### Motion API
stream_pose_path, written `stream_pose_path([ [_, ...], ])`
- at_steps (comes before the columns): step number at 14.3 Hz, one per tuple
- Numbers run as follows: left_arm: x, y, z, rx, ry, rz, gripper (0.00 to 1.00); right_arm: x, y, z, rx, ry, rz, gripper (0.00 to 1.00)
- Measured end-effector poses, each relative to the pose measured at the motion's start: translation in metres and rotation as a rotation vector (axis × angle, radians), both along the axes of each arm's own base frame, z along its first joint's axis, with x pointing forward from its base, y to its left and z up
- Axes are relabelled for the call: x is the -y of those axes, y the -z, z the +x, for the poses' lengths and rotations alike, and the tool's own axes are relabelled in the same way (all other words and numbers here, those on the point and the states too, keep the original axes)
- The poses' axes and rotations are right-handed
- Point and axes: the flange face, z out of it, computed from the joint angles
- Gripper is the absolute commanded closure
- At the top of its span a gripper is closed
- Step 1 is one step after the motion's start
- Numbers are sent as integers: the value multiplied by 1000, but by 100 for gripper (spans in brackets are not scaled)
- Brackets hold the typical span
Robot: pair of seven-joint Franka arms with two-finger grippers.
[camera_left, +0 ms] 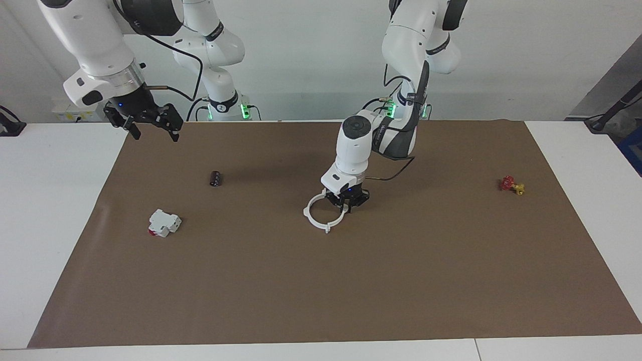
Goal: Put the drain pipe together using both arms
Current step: 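Press the held clamp half onto the placed half's ends with the left gripper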
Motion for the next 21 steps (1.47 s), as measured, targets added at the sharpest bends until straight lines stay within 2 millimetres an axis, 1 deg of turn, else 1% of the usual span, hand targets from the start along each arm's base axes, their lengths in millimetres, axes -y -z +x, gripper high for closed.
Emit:
stream_pose_path([
  [21, 0, -3, 4, 27, -2, -19, 100, 0, 0, 0, 0, 0, 0, 0],
])
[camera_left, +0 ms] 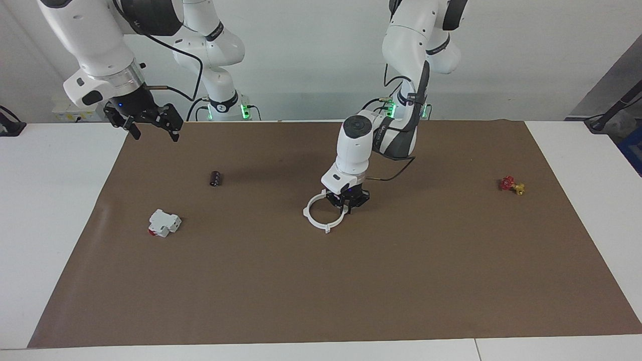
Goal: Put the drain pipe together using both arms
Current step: 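Press the held clamp half onto the placed half's ends with the left gripper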
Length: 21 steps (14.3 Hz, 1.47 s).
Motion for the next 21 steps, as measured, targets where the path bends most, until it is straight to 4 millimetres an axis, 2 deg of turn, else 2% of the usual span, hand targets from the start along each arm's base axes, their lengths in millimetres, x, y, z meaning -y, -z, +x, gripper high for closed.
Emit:
stream_pose_path([
  [1, 0, 0, 0, 3, 0, -3, 98, 0, 0, 0, 0, 0, 0, 0],
  [2, 0, -1, 1, 6, 0, -4, 89, 0, 0, 0, 0, 0, 0, 0],
  [4, 0, -1, 1, 8, -1, -5, 85, 0, 0, 0, 0, 0, 0, 0],
  [6, 0, -1, 1, 9, -1, -6, 69, 0, 0, 0, 0, 0, 0, 0],
  [7, 0, -1, 1, 9, -1, -6, 65, 0, 0, 0, 0, 0, 0, 0],
  [14, 0, -1, 2, 10, -1, -7, 55, 0, 0, 0, 0, 0, 0, 0],
  [15, 0, -1, 2, 10, -1, -7, 49, 0, 0, 0, 0, 0, 0, 0],
  [17, 0, -1, 2, 10, -2, -7, 1, 0, 0, 0, 0, 0, 0, 0],
  [21, -2, -2, 0, -9, -7, 7, 0, 0, 0, 0, 0, 0, 0, 0],
])
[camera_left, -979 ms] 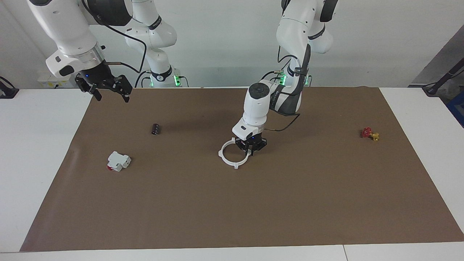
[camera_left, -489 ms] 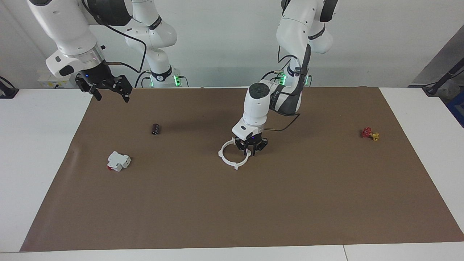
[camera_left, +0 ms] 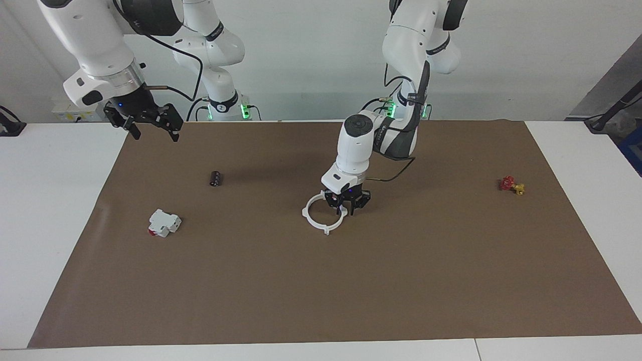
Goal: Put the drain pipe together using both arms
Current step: 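Press the held clamp half onto the placed half's ends with the left gripper, then open the left gripper and withdraw it from the joined ring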
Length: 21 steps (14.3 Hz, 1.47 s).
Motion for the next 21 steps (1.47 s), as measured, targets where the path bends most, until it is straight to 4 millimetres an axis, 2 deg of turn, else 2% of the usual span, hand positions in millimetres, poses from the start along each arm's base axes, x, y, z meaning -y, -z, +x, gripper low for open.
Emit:
stream_pose_path([
  [2, -4, -13, -3, -26, -5, 19, 0, 0, 0, 0, 0, 0, 0, 0],
  [4, -12, -39, -6, -39, -15, 27, 0, 0, 0, 0, 0, 0, 0, 0],
  [7, -47, -81, 2, -53, -43, 41, 0, 0, 0, 0, 0, 0, 0, 0],
  [12, -133, -130, 24, -78, -4, 63, 0, 0, 0, 0, 0, 0, 0, 0],
  [15, -197, -156, 37, -73, 39, 65, 0, 0, 0, 0, 0, 0, 0, 0],
  [18, -258, -182, 43, -57, 75, 66, 0, 0, 0, 0, 0, 0, 0, 0],
  [21, -311, -214, 38, -33, 50, 62, 0, 0, 0, 0, 0, 0, 0, 0],
])
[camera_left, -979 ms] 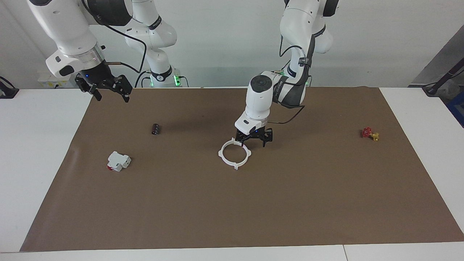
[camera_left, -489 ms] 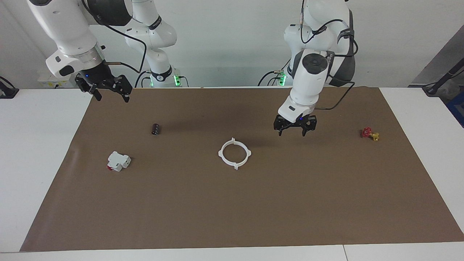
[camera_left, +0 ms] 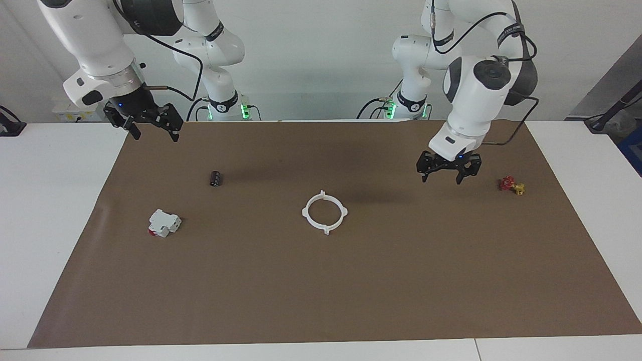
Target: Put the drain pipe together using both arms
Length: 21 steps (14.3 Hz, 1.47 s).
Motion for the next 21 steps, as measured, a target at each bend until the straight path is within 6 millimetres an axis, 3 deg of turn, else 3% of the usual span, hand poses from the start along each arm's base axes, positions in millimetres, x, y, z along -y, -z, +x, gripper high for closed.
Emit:
stream_pose_path([
  [3, -30, -39, -7, -6, -42, -1, 0, 0, 0, 0, 0, 0, 0, 0],
  [8, -56, -96, -6, -6, -69, -9, 0, 0, 0, 0, 0, 0, 0, 0],
  [12, -56, -128, -6, -55, -59, -17, 0, 0, 0, 0, 0, 0, 0, 0],
  [15, -44, -142, -9, -56, -38, -17, 0, 0, 0, 0, 0, 0, 0, 0],
  [21, -42, -143, -11, -66, -36, -56, 0, 0, 0, 0, 0, 0, 0, 0],
])
